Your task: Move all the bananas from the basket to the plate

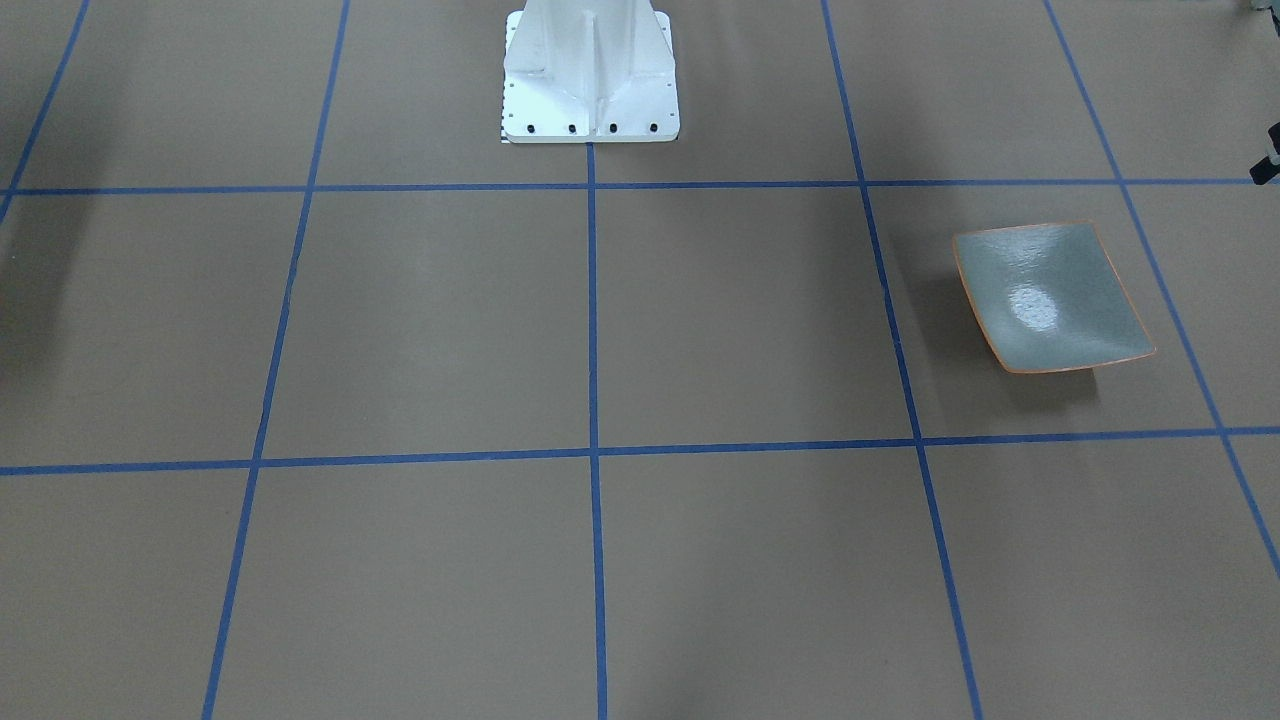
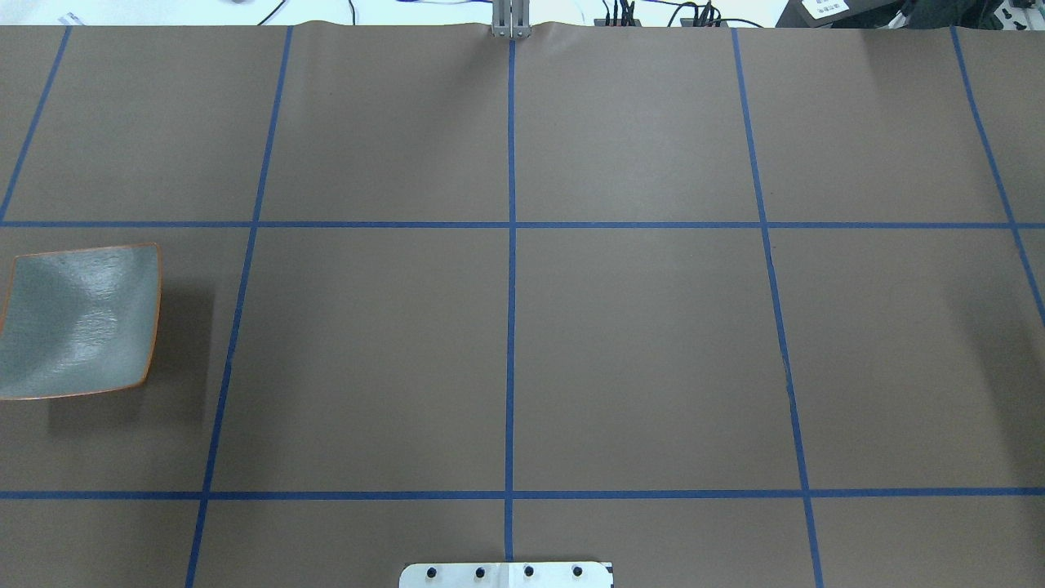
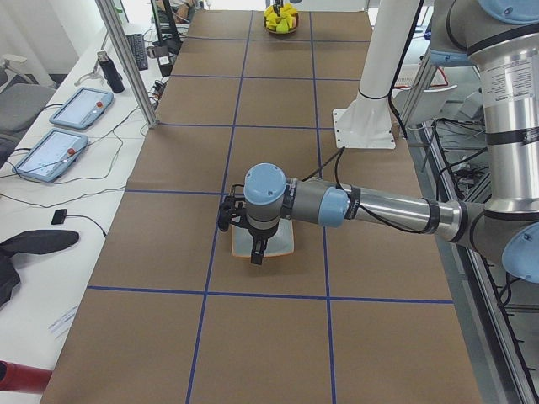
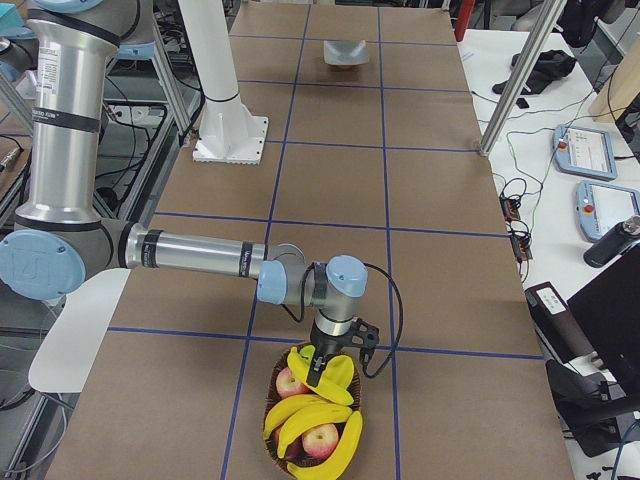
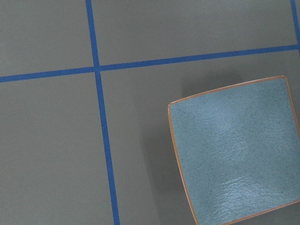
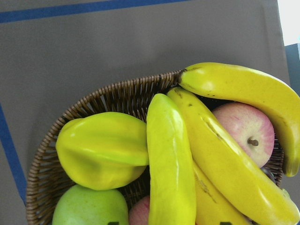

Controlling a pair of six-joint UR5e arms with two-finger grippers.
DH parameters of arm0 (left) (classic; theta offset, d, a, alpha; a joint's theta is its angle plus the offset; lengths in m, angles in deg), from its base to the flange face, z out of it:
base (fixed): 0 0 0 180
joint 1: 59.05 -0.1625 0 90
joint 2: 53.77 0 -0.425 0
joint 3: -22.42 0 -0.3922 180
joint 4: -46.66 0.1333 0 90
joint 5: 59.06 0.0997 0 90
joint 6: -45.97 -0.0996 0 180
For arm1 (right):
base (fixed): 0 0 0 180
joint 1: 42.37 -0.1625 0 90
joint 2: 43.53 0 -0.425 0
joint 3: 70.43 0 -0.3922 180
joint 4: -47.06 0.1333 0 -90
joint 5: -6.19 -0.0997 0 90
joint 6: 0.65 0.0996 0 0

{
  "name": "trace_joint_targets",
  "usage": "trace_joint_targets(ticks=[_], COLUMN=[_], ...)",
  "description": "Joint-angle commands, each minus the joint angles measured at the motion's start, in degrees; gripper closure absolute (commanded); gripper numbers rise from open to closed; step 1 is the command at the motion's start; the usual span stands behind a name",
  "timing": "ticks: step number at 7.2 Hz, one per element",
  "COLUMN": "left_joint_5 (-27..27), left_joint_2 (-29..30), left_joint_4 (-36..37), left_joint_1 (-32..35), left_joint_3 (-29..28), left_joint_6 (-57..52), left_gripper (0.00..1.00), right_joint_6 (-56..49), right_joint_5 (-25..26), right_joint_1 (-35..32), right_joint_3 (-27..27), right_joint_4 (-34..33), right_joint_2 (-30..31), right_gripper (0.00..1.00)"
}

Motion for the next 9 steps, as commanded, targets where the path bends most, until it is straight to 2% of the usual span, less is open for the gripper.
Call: trace_joint_targets(ticks=[1, 3, 7, 9], left_joint_5=[0.0, 0.0, 0.0, 0.0], left_joint_2=[-0.5, -0.5, -0.6, -0.6], left_joint_4=[0.0, 0.0, 0.1, 0.1], left_joint_1=[0.1, 0.2, 0.3, 0.3], left_joint_3=[1.2, 1.2, 1.9, 2.6], left_joint_6=[0.0, 0.0, 0.2, 0.2], left_gripper=[0.0, 0.0, 0.0, 0.0], right_joint_6=[2.3, 2.2, 1.0, -0.9], right_joint_5=[-0.7, -0.3, 0.2, 0.3], right_joint_1=[0.8, 1.8, 1.7, 1.7], right_joint_3=[0.6, 2.3, 2.5, 2.8], right_joint_4=[0.0, 0.4, 0.6, 0.6], right_joint_2=[0.0, -0.1, 0.6, 0.7], right_gripper=[0.24, 0.26, 0.35, 0.6])
